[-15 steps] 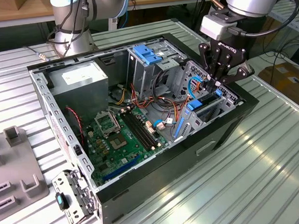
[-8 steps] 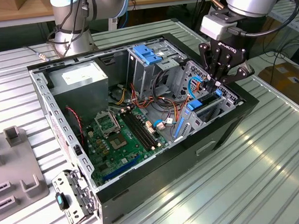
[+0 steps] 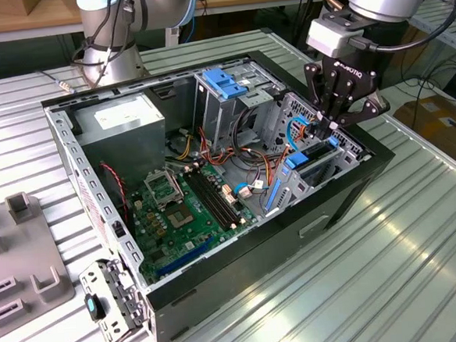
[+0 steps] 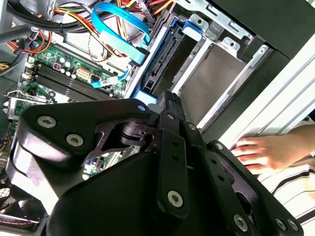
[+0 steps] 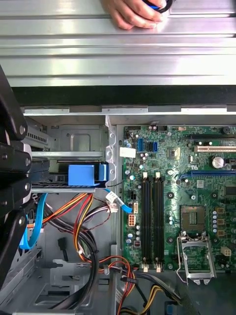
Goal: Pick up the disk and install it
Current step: 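Insert the first disk wire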
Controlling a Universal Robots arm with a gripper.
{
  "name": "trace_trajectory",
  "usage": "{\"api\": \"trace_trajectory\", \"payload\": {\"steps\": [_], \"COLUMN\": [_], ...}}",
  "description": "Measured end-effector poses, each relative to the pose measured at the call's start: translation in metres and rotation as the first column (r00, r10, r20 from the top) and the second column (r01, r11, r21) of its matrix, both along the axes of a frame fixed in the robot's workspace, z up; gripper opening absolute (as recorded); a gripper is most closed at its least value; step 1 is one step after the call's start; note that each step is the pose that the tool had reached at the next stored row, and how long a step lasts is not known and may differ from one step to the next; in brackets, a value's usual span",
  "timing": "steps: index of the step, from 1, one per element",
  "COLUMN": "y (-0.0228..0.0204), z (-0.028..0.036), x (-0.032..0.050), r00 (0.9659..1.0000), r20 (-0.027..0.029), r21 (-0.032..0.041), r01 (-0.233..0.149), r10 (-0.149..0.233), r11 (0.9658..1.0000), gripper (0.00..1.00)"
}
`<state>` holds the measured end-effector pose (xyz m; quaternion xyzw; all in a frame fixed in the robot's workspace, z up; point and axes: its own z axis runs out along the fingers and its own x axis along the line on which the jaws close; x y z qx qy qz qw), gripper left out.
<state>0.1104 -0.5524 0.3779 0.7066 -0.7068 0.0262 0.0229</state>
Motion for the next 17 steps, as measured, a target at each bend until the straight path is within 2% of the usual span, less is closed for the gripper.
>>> {"api": "trace_trajectory", "payload": {"steps": [6, 8, 13, 17], "y": [0.0003, 0.0043, 0.0109, 0.0144], "z": [0.0005, 0.0003, 0.0003, -0.0001], "x": [0.0, 0.0002, 0.0008, 0.0066], "r00": [1.0, 1.0, 1.0, 1.0], "r20": [0.0, 0.0, 0.0, 0.0], "r21": [-0.0005, -0.0002, -0.0002, -0.0001], "r01": [0.0, 0.0, 0.0, 0.0], "r10": [0.0, 0.0, 0.0, 0.0], "r11": [1.0, 1.0, 1.0, 1.0], "gripper": [0.11, 0.11, 0.11, 0.11]}}
